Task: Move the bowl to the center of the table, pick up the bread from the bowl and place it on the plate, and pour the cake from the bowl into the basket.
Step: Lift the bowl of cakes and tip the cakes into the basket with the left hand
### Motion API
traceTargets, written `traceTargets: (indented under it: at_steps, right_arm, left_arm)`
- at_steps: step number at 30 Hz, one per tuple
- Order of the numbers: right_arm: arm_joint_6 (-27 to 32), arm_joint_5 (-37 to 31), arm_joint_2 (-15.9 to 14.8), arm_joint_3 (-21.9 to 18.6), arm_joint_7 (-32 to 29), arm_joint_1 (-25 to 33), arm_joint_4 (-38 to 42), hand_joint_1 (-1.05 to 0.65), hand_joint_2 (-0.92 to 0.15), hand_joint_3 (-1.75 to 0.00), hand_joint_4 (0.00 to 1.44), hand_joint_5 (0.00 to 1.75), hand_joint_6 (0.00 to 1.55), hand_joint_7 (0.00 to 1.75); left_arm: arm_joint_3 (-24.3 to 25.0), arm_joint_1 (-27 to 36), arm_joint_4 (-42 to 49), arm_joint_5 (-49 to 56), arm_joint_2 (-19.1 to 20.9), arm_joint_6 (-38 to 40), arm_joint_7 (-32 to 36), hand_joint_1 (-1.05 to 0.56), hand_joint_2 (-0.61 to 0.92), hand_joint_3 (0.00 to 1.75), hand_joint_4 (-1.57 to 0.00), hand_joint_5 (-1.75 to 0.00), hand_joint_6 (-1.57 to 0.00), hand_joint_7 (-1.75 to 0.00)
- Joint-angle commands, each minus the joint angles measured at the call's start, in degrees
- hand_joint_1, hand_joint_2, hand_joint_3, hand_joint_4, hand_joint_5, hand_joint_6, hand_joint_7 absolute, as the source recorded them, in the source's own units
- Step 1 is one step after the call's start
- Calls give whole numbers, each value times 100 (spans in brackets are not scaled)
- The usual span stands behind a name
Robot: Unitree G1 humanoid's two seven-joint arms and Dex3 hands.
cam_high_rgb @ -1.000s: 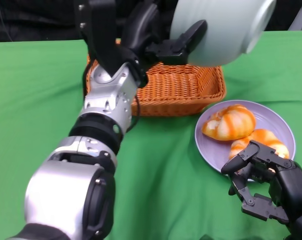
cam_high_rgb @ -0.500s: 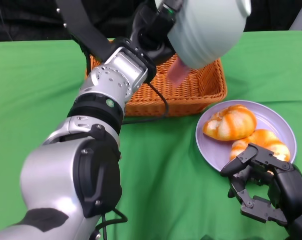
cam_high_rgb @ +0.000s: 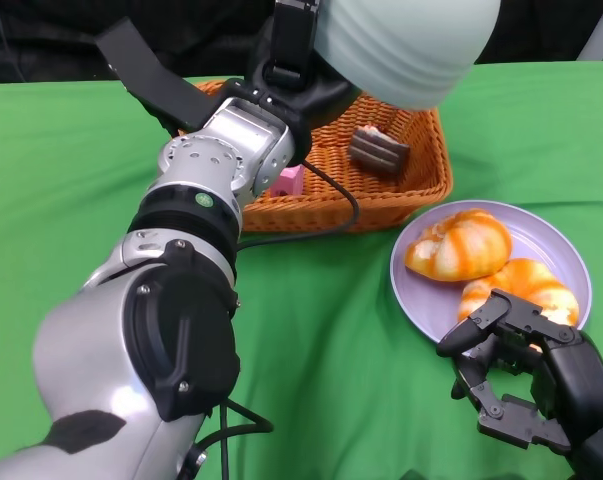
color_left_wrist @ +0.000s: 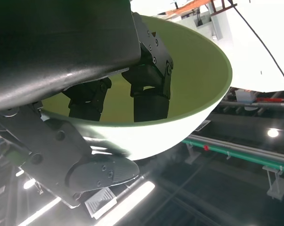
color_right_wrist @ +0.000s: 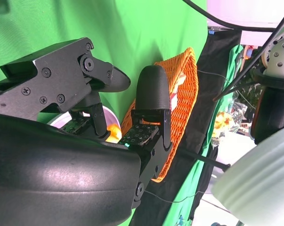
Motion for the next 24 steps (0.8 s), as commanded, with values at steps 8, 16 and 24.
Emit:
traceTargets:
  at_steps: [8,16,24]
  right_arm:
    - [117,37,-38,-12,-21,23,-66,-5,-71,-79,71,155,67,125]
    - [82,41,-37,-9,-25,-3,-19,-5,-71,-78,71,155,67,126]
    - [155,37,-38,0,-29,2,-73,-6,-70,-79,71,154,67,126]
  left_arm:
    - [-74,-113,-36,103,96,105,-183,-31,88,53,-96,-175,-78,-175]
    - [-973,-100,-234,885,282,-214,-980,-27,71,89,-89,-175,-72,-175]
    - [-1648,-69,-495,1528,649,-761,-1808,-21,48,130,-89,-175,-71,-175]
